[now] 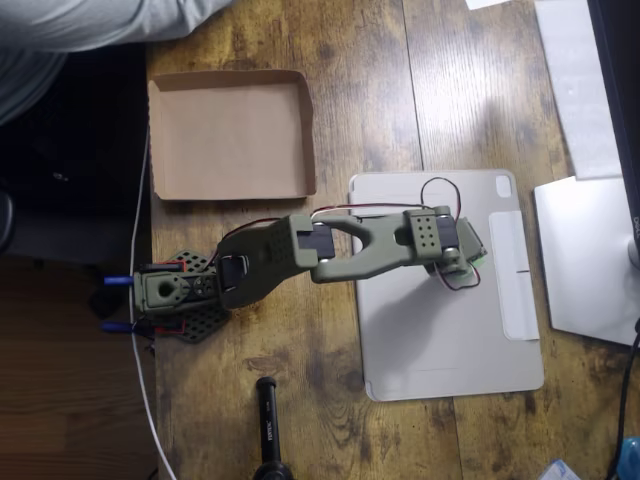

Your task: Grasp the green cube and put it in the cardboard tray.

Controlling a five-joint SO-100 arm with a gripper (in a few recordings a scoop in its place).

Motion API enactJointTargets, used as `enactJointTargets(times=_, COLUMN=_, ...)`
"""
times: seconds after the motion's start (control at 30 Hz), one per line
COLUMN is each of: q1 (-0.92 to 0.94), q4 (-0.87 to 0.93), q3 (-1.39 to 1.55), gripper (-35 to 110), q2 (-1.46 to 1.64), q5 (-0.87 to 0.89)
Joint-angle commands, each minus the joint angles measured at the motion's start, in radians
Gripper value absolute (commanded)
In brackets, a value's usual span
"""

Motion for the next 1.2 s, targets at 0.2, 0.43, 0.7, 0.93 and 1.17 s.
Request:
enactJointTargets(times=0.2, q1=-0.230, q4=0.318, q3=0.052, gripper=0, q2=0.183, q5=0.028)
enactJointTargets(times=0.43, q1=-0.706, q4=0.422, q3=0.379, gripper=0, q2=0.584, q5=0.012)
enactJointTargets(times=0.7, q1=-0.999, q4=0.673, q3=0.218, gripper=0, q2=0.686, q5=0.143)
enactJointTargets(times=0.93, q1=-1.088, q4=0.594, q3=0.476, gripper=0, q2=0.767, q5=0.232)
enactJointTargets(times=1.17, q1=-1.106, q4=0.551, q3=0.512, gripper=16, q2=0.732, q5=0.275)
